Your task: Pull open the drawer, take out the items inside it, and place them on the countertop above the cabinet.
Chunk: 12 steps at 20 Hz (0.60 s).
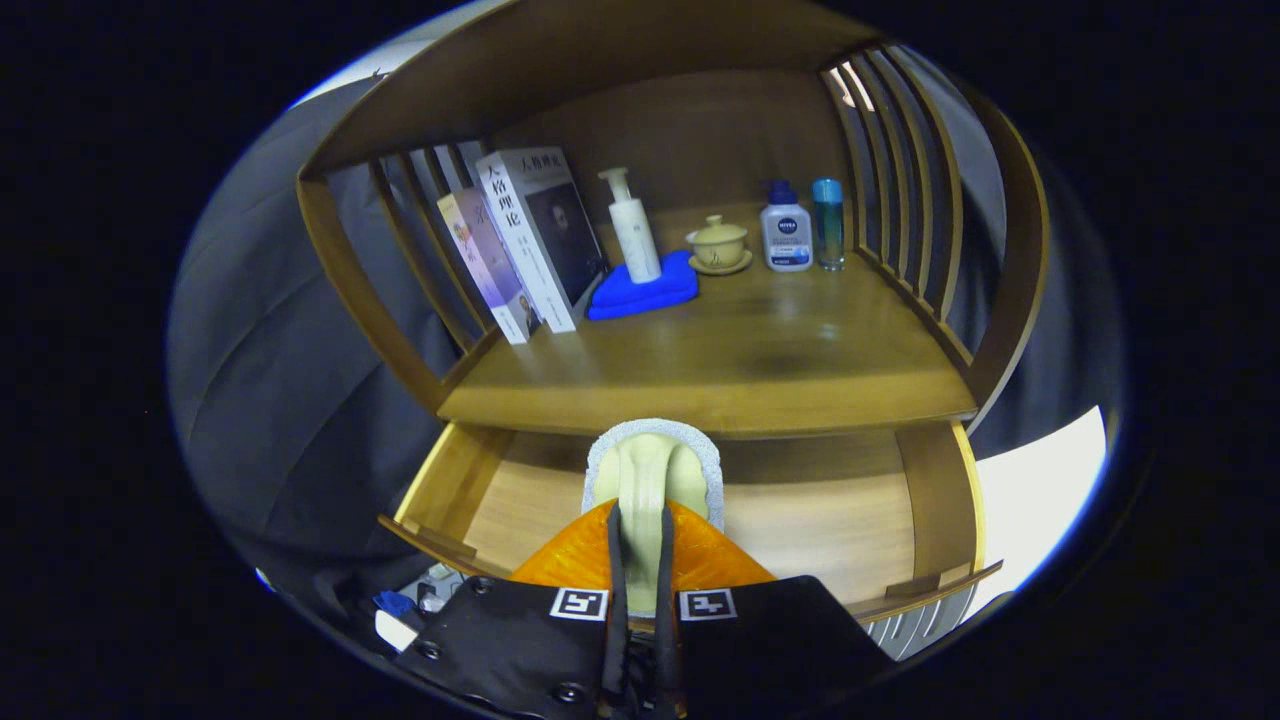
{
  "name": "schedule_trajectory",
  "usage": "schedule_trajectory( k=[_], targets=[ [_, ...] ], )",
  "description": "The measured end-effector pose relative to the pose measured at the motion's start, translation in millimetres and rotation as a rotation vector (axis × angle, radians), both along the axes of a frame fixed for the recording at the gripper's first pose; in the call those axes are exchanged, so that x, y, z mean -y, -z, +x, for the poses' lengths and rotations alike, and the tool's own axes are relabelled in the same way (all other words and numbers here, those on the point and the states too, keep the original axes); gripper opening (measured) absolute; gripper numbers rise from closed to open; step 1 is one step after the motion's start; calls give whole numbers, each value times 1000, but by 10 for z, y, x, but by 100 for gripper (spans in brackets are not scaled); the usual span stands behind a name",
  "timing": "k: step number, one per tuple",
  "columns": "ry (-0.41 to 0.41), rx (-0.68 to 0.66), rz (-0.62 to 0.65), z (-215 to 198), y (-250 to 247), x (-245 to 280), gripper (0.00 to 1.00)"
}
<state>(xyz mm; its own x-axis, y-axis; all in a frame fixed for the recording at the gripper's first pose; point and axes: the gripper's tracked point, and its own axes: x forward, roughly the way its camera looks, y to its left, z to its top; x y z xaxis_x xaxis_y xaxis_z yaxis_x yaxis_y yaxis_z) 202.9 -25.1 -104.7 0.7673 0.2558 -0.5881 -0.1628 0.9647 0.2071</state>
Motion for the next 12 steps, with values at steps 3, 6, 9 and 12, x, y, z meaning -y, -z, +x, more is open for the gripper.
schedule_trajectory(
  k=[3,6,9,12],
  targets=[
    [9,26,-21,139,-123,41,12],
    [1,37,-15,321,-206,-17,12],
    [5,47,-36,591,-261,-28,12],
    [8,60,-64,887,-295,-70,12]
  ],
)
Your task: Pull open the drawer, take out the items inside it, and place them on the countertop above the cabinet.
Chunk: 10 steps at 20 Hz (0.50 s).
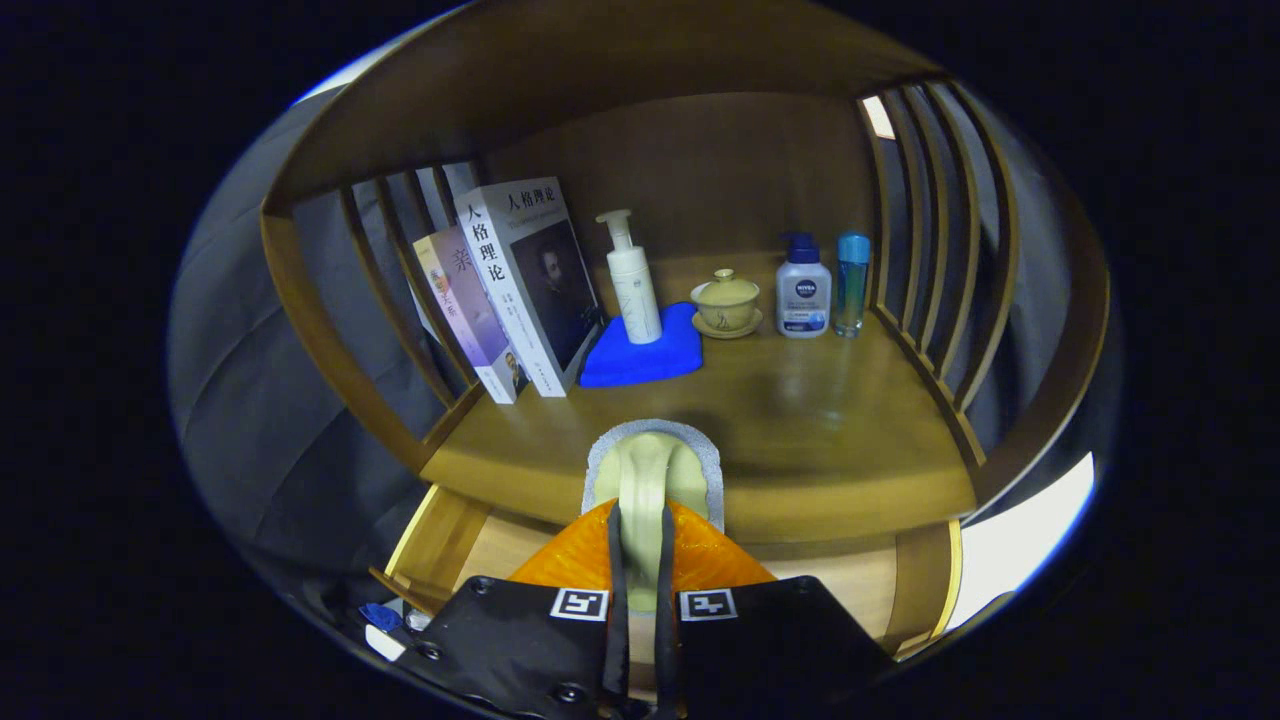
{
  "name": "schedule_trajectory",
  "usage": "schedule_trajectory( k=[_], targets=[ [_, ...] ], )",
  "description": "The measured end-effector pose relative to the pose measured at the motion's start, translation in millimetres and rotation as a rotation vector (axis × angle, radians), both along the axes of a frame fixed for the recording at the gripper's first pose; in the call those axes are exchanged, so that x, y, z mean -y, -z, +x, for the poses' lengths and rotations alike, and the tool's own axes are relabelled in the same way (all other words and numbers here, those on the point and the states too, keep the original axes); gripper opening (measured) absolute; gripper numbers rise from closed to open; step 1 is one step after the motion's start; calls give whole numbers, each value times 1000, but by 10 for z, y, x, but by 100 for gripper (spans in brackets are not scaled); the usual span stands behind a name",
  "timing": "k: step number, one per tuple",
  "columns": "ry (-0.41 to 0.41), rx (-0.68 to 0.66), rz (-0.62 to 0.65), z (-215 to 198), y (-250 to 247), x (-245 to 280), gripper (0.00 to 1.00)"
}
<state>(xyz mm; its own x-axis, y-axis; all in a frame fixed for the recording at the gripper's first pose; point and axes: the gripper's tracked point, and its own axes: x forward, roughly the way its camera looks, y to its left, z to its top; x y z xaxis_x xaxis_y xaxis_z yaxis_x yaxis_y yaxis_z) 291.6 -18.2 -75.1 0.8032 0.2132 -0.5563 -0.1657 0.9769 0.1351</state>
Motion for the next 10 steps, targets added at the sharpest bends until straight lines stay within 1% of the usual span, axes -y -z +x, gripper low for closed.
schedule_trajectory(
  k=[3,7,10],
  targets=[
    [10,14,-38,306,4,-23,12],
    [32,-18,-88,660,181,22,12],
    [53,-12,-44,867,169,0,12]
  ],
)
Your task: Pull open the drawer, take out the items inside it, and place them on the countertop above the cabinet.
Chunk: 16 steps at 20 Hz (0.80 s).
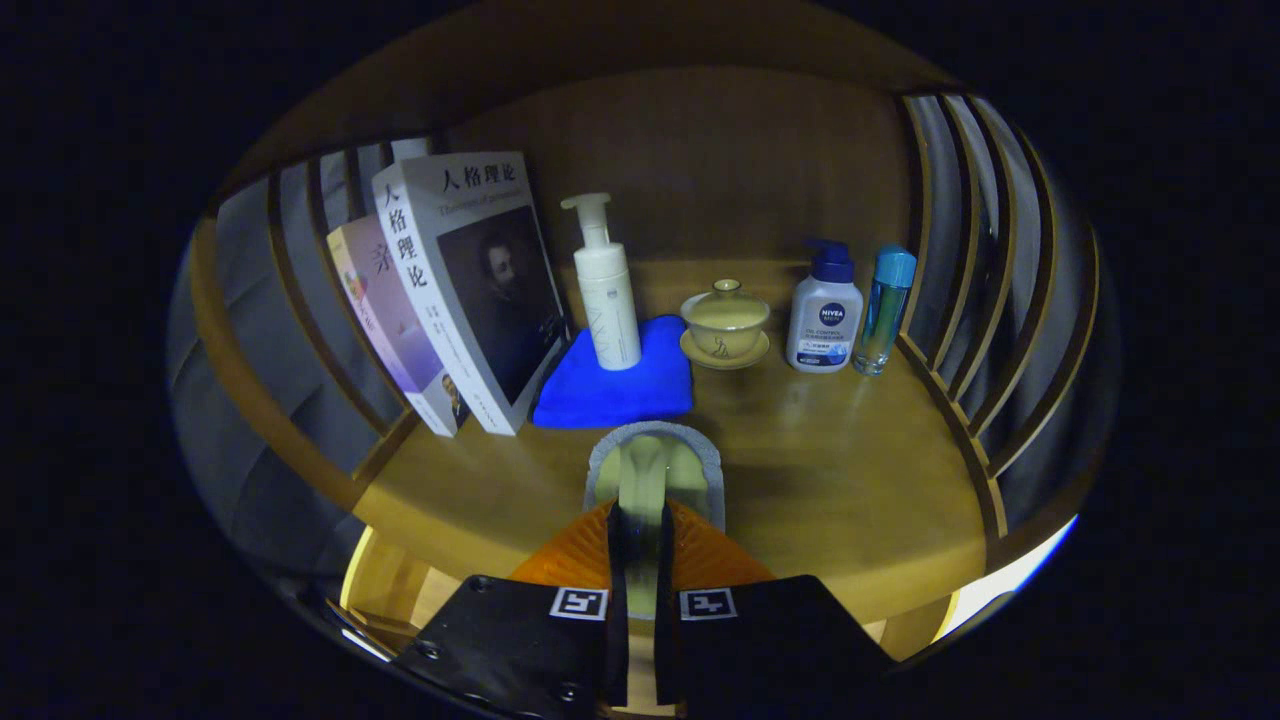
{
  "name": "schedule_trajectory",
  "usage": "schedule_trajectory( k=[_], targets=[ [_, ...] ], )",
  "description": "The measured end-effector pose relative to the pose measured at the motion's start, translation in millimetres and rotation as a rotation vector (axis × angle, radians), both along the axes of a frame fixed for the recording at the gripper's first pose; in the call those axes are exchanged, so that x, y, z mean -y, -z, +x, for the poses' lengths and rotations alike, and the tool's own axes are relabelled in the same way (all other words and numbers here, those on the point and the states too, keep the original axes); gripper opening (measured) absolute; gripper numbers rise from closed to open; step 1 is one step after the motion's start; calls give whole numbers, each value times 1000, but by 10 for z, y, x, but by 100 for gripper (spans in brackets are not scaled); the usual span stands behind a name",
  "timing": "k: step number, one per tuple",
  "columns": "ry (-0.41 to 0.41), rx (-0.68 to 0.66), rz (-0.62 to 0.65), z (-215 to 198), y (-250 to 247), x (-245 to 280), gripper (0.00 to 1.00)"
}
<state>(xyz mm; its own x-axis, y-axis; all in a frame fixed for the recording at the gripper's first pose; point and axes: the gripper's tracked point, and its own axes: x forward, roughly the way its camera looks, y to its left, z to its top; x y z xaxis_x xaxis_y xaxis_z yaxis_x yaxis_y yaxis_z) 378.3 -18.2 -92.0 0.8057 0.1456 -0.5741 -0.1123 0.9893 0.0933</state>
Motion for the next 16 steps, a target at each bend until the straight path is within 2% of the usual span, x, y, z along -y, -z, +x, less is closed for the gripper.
schedule_trajectory(
  k=[2,6,7,12,13,14,16],
  targets=[
    [12,-18,17,54,5,24,15],
    [37,-16,39,179,8,52,15],
    [42,-22,45,187,23,53,20],
    [57,-30,77,254,38,-9,23],
    [57,-17,88,259,-5,-44,32],
    [61,-5,93,258,-44,-54,33],
    [57,15,112,239,-127,-102,52]
  ],
)
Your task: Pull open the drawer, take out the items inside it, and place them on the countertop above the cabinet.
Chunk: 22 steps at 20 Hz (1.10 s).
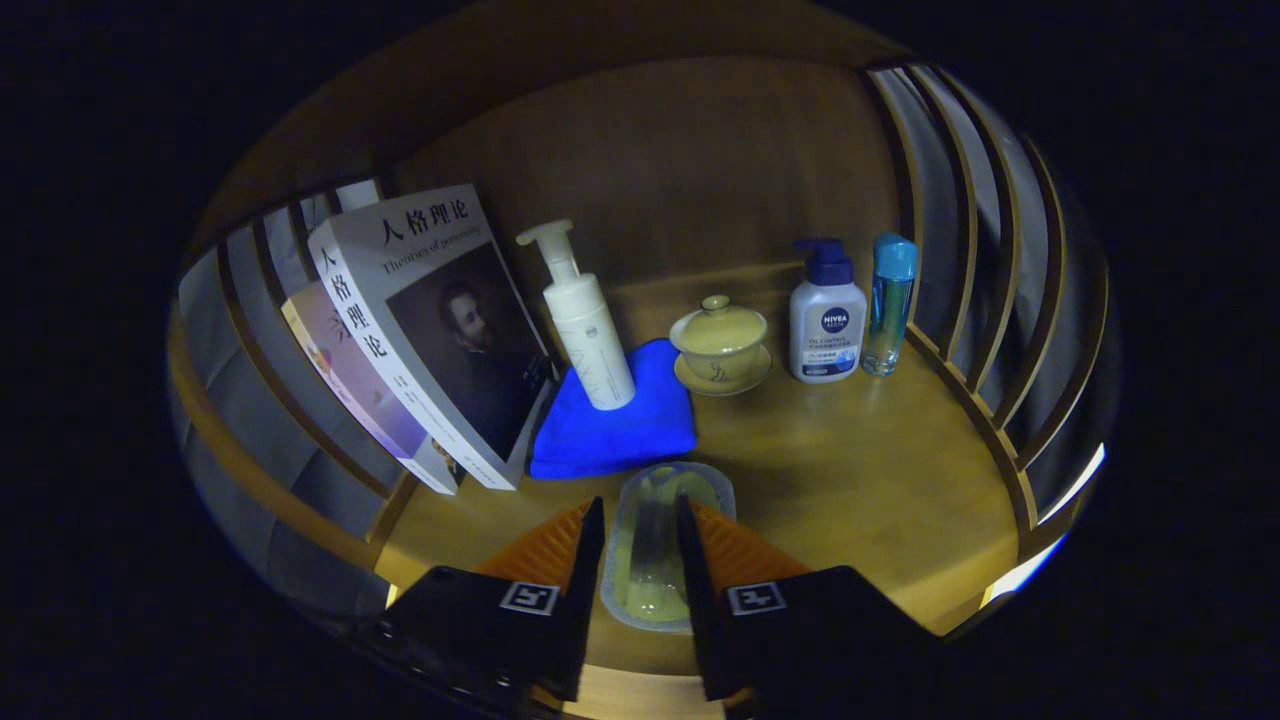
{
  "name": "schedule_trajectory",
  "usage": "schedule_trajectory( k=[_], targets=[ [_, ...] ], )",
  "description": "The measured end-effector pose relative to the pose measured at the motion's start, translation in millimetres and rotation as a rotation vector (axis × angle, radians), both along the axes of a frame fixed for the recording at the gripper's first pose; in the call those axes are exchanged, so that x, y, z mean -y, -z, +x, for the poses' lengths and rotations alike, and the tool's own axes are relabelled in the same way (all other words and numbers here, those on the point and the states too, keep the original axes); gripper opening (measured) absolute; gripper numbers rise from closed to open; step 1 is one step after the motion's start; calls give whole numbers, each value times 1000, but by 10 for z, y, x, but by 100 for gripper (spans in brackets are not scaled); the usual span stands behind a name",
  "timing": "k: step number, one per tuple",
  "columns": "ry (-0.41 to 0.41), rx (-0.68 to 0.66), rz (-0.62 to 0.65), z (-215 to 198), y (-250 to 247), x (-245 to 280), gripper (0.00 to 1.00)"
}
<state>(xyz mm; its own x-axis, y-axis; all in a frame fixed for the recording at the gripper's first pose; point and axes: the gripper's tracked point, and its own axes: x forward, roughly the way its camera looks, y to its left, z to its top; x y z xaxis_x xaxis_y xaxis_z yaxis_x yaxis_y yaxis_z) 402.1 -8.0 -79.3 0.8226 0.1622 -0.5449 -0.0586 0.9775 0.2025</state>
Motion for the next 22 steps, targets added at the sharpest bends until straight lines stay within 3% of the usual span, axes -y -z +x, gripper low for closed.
schedule_trajectory(
  k=[6,12,16,22],
  targets=[
    [-2,100,-70,-207,-252,30,98],
    [-17,288,-225,-594,-642,-8,98],
    [-34,455,-312,-1064,-914,-163,98],
    [18,637,-272,-1905,-1133,-271,98]
  ],
)
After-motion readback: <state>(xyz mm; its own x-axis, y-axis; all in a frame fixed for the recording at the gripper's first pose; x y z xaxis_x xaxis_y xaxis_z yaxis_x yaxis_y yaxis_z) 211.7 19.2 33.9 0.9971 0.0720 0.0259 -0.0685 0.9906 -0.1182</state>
